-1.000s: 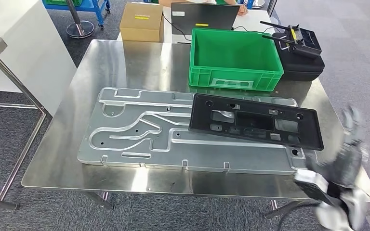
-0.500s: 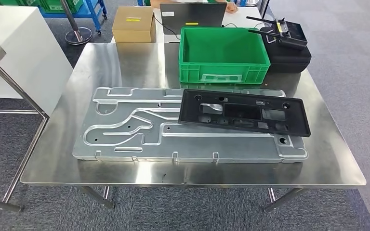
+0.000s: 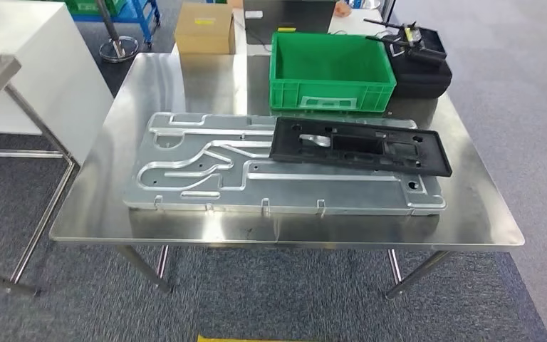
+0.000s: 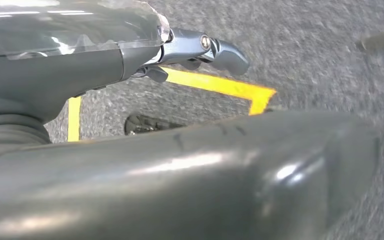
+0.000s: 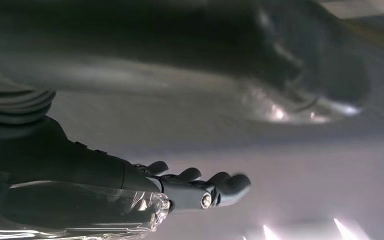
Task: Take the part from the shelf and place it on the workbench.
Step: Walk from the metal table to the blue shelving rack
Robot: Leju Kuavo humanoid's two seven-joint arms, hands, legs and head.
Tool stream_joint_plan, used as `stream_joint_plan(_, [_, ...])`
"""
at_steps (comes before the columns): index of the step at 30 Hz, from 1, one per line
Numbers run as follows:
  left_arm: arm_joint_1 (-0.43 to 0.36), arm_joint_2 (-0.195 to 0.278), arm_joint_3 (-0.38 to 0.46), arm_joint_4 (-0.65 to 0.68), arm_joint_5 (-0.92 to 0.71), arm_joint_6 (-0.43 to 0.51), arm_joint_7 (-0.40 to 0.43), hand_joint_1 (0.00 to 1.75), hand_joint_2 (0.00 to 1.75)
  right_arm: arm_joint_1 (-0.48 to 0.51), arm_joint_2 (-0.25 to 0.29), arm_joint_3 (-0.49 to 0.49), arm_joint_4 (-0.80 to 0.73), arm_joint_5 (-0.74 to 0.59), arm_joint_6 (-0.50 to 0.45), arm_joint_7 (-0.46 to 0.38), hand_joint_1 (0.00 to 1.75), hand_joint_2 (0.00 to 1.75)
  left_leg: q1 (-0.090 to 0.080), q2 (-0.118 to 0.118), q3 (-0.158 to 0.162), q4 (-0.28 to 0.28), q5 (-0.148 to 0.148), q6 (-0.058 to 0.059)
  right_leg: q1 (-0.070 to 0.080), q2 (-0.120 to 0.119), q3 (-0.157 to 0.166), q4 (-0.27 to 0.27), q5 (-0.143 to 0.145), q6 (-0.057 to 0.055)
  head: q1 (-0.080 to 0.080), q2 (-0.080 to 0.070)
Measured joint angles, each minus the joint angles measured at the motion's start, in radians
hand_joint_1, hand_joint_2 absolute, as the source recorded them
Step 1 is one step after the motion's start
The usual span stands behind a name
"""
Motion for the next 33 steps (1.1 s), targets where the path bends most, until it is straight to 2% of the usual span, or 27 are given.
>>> stream_joint_plan(2, [0.004,-0.002,0.001,0.0,-0.002,0.002,-0.003,0.0,0.0,-0.029,0.005,-0.003,0.146,0.022,-0.004,0.067,0.0,0.0,-0.001,0.005,-0.027,0.001,0.022,0.004,-0.006,0.0,-0.028,0.116,-0.11,0.012,0.002,0.0])
stream_joint_plan(3, [0.007,-0.003,0.001,0.0,-0.004,0.002,-0.004,0.0,0.0,-0.044,0.007,-0.005,0.21,0.031,-0.001,0.109,0.0,0.0,-0.001,0.008,-0.041,0.003,0.032,0.002,-0.009,-0.001,-0.037,0.177,-0.144,0.017,0.002,0.0])
stream_joint_plan(4, [0.008,-0.004,0.001,0.0,-0.007,0.002,-0.006,0.0,0.0,-0.056,0.008,-0.006,0.265,0.038,0.006,0.152,0.0,0.0,-0.001,0.009,-0.056,0.006,0.042,0.0,-0.013,-0.001,-0.034,0.217,-0.152,0.02,0.002,0.0])
stream_joint_plan(5, [0.009,-0.004,0.001,0.0,-0.009,0.002,-0.007,0.0,0.0,-0.065,0.01,-0.008,0.313,0.043,0.018,0.195,0.0,0.0,0.0,0.01,-0.071,0.011,0.05,-0.003,-0.016,-0.001,-0.015,0.226,-0.138,0.023,0.002,0.0])
stream_joint_plan(6, [0.009,-0.004,0.0,0.0,-0.011,0.001,-0.007,0.0,0.0,-0.073,0.011,-0.01,0.353,0.048,0.034,0.235,0.0,0.0,0.001,0.01,-0.086,0.016,0.058,-0.007,-0.019,-0.001,0.021,0.198,-0.113,0.025,0.002,0.0])
stream_joint_plan(7, [0.009,-0.005,0.0,0.0,-0.013,0.001,-0.008,0.0,0.0,-0.081,0.012,-0.011,0.388,0.052,0.05,0.271,0.0,0.0,0.001,0.01,-0.099,0.024,0.064,-0.012,-0.022,-0.001,0.075,0.137,-0.09,0.025,0.002,0.0])
stream_joint_plan(9, [0.009,-0.005,0.0,0.0,-0.018,-0.001,-0.009,0.0,0.0,-0.098,0.013,-0.014,0.437,0.061,0.081,0.326,0.0,0.0,0.001,0.01,-0.117,0.036,0.073,-0.023,-0.021,0.001,0.177,-0.004,-0.09,0.019,0.001,0.0])
stream_joint_plan(10, [0.008,-0.005,0.0,0.0,-0.021,-0.001,-0.009,0.0,0.0,-0.104,0.014,-0.016,0.457,0.067,0.094,0.348,0.0,0.0,0.0,0.01,-0.121,0.04,0.078,-0.03,-0.018,0.003,0.205,-0.048,-0.099,0.012,0.002,0.0])
stream_joint_plan(11, [0.008,-0.005,0.0,0.0,-0.024,-0.002,-0.01,0.0,0.0,-0.109,0.015,-0.017,0.473,0.075,0.109,0.37,0.0,0.0,0.0,0.009,-0.123,0.04,0.085,-0.037,-0.014,0.005,0.213,-0.067,-0.106,0.004,0.002,0.0])
stream_joint_plan(13, [0.009,-0.005,0.0,0.0,-0.033,-0.005,-0.009,0.0,0.0,-0.116,0.016,-0.019,0.503,0.101,0.157,0.433,0.0,0.0,0.003,0.007,-0.127,0.042,0.093,-0.051,-0.013,0.002,0.2,-0.069,-0.092,-0.016,0.004,0.0])
stream_joint_plan(14, [0.01,-0.005,0.0,0.0,-0.039,-0.007,-0.008,0.0,0.0,-0.119,0.016,-0.019,0.516,0.112,0.185,0.468,0.0,0.0,0.004,0.005,-0.135,0.054,0.076,-0.056,-0.013,0.0,0.191,-0.07,-0.082,-0.027,0.003,0.0])
stream_joint_plan(15, [0.012,-0.005,0.0,0.0,-0.045,-0.01,-0.005,0.0,0.0,-0.122,0.017,-0.019,0.528,0.12,0.213,0.502,0.0,0.0,0.006,0.004,-0.148,0.083,0.04,-0.06,-0.014,-0.002,0.179,-0.072,-0.07,-0.037,0.002,0.0])
stream_joint_plan(16, [0.013,-0.005,-0.001,0.0,-0.051,-0.013,-0.002,0.0,0.0,-0.124,0.018,-0.019,0.537,0.122,0.24,0.531,0.0,0.0,0.008,0.002,-0.164,0.134,-0.014,-0.062,-0.013,-0.004,0.165,-0.073,-0.058,-0.044,0.0,0.0])
stream_joint_plan(17, [0.013,-0.005,-0.002,0.0,-0.056,-0.016,0.001,0.0,0.0,-0.125,0.02,-0.019,0.544,0.123,0.262,0.554,0.0,0.0,0.008,0.002,-0.18,0.198,-0.069,-0.064,-0.01,-0.004,0.149,-0.072,-0.047,-0.049,-0.001,0.0])
stream_joint_plan(18, [0.013,-0.006,-0.003,0.0,-0.06,-0.02,0.005,0.0,0.0,-0.126,0.022,-0.019,0.55,0.123,0.281,0.571,0.0,0.0,0.008,0.002,-0.192,0.264,-0.107,-0.066,-0.007,-0.005,0.134,-0.07,-0.036,-0.051,-0.002,0.0])
stream_joint_plan(19, [0.013,-0.006,-0.004,0.0,-0.063,-0.025,0.008,0.0,0.0,-0.127,0.024,-0.019,0.555,0.124,0.296,0.581,0.0,0.0,0.008,0.002,-0.194,0.313,-0.12,-0.067,-0.005,-0.006,0.118,-0.067,-0.025,-0.051,-0.002,0.0])
stream_joint_plan(20, [0.013,-0.007,-0.005,0.0,-0.066,-0.031,0.012,0.0,0.0,-0.129,0.026,-0.019,0.56,0.125,0.304,0.584,0.0,0.0,0.008,0.002,-0.183,0.331,-0.108,-0.066,-0.002,-0.006,0.101,-0.063,-0.014,-0.051,-0.002,0.0])
stream_joint_plan(21, [0.012,-0.007,-0.008,0.001,-0.069,-0.037,0.017,0.0,0.0,-0.131,0.028,-0.019,0.564,0.128,0.31,0.584,0.0,0.0,0.008,0.002,-0.154,0.314,-0.079,-0.064,-0.001,-0.006,0.084,-0.057,-0.005,-0.05,-0.002,0.0])
stream_joint_plan(22, [0.011,-0.007,-0.01,0.001,-0.071,-0.042,0.022,0.0,0.0,-0.134,0.029,-0.019,0.567,0.13,0.314,0.582,0.0,0.0,0.007,0.002,-0.109,0.265,-0.05,-0.06,0.001,-0.005,0.069,-0.051,0.003,-0.048,-0.002,0.0])
stream_joint_plan(24, [0.006,-0.007,-0.015,0.001,-0.075,-0.051,0.032,0.0,0.0,-0.139,0.032,-0.019,0.571,0.137,0.317,0.572,0.0,0.0,0.004,0.001,0.0,0.113,-0.041,-0.049,0.003,-0.005,0.046,-0.036,0.016,-0.041,-0.002,0.0])
stream_joint_plan(25, [0.003,-0.007,-0.017,0.001,-0.076,-0.054,0.036,0.0,0.0,-0.142,0.033,-0.019,0.572,0.14,0.317,0.563,0.0,0.0,0.001,0.0,0.036,0.057,-0.05,-0.044,0.003,-0.005,0.042,-0.032,0.023,-0.035,-0.001,0.0])
stream_joint_plan(26, [0.0,-0.007,-0.018,0.001,-0.076,-0.055,0.04,0.0,0.0,-0.145,0.034,-0.019,0.573,0.143,0.317,0.554,0.0,0.0,-0.001,0.0,0.055,0.022,-0.06,-0.039,0.003,-0.005,0.039,-0.03,0.031,-0.029,-0.002,0.0])
stream_joint_plan(28, [-0.002,-0.007,-0.02,0.001,-0.076,-0.057,0.045,0.0,0.0,-0.149,0.033,-0.018,0.575,0.146,0.317,0.539,0.0,0.0,-0.002,0.003,0.047,0.013,-0.048,-0.028,0.001,-0.005,0.035,-0.031,0.046,-0.017,-0.005,0.0])
stream_joint_plan(29, [-0.004,-0.008,-0.02,0.001,-0.076,-0.058,0.047,0.0,0.0,-0.15,0.033,-0.018,0.576,0.147,0.317,0.532,0.0,0.0,-0.001,0.005,0.037,0.012,-0.037,-0.02,-0.001,-0.004,0.029,-0.023,0.034,-0.011,-0.006,0.0])
stream_joint_plan(30, [-0.005,-0.008,-0.02,0.001,-0.076,-0.06,0.049,0.0,0.0,-0.151,0.032,-0.018,0.577,0.149,0.317,0.525,0.0,0.0,0.001,0.007,0.025,0.01,-0.024,-0.012,-0.002,-0.002,0.02,-0.002,0.002,-0.005,-0.005,0.0])
stream_joint_plan(32, [-0.006,-0.008,-0.02,0.001,-0.075,-0.064,0.052,0.0,0.0,-0.153,0.032,-0.018,0.579,0.152,0.316,0.512,0.0,0.0,0.001,0.01,-0.006,0.009,0.003,-0.002,-0.006,-0.001,-0.005,0.095,-0.106,0.005,-0.003,0.0])
stream_joint_plan(33, [-0.005,-0.008,-0.02,0.001,-0.075,-0.065,0.052,0.0,0.0,-0.154,0.032,-0.018,0.58,0.153,0.316,0.508,0.0,0.0,0.0,0.011,-0.022,0.011,0.015,-0.002,-0.008,-0.001,-0.016,0.157,-0.149,0.009,-0.002,0.0])
